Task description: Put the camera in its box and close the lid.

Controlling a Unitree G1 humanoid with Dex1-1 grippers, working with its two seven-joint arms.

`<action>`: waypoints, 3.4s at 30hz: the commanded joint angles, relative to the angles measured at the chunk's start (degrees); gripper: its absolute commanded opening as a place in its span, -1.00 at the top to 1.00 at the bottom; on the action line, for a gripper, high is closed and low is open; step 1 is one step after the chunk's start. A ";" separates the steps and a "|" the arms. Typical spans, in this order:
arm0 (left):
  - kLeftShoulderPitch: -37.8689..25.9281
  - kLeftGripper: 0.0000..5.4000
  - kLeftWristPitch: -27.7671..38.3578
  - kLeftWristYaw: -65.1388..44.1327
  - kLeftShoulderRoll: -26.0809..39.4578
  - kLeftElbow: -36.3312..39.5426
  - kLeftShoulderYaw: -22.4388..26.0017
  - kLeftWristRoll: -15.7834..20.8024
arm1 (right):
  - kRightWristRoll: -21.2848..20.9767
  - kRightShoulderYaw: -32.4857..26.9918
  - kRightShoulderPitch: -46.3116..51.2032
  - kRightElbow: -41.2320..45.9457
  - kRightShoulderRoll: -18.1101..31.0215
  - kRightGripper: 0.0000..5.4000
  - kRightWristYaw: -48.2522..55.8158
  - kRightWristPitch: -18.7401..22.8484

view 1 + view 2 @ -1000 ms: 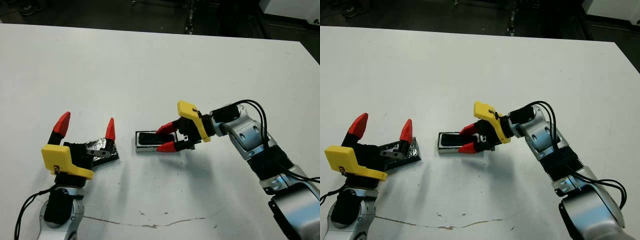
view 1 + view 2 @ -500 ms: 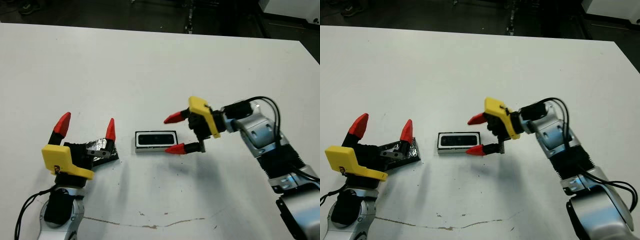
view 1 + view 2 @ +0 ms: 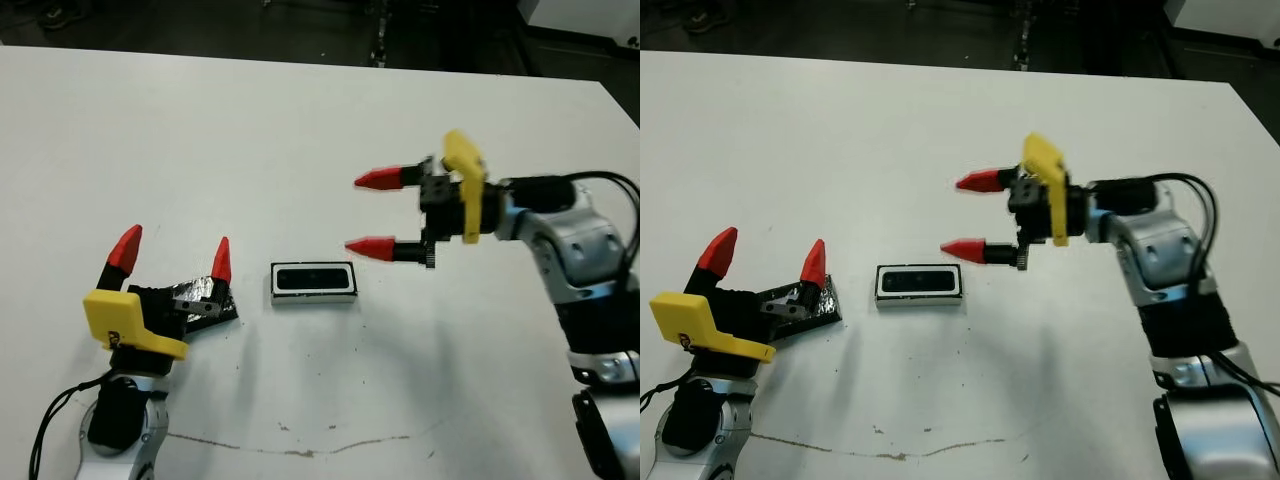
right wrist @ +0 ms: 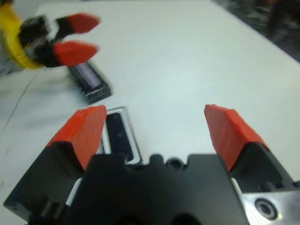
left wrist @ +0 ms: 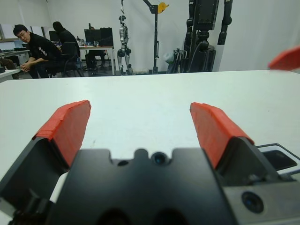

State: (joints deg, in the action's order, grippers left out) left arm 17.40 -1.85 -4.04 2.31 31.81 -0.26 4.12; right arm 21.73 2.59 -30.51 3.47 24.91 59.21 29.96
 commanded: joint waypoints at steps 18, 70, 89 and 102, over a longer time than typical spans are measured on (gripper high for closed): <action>-0.37 -1.00 0.05 -2.50 2.04 -0.81 1.45 1.15 | -1.15 -12.63 39.45 24.17 -9.13 0.10 -28.92 -18.38; -35.00 -1.00 -4.01 -78.03 47.11 -35.34 0.36 19.71 | 0.21 -8.26 44.04 24.51 -13.57 1.00 -35.99 -22.87; -26.94 -1.00 -7.76 -72.74 46.85 -30.76 1.61 20.59 | 0.66 -8.21 45.58 24.47 -13.70 1.00 -35.89 -23.51; -23.88 -1.00 -11.56 -66.84 48.05 -25.89 1.59 17.53 | 2.42 -7.98 45.62 24.59 -13.69 1.00 -35.37 -22.71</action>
State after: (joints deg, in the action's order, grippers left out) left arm -6.98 -11.99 -71.53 49.20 5.02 1.34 22.23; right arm 23.92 -5.25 14.44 28.14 10.64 23.98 6.91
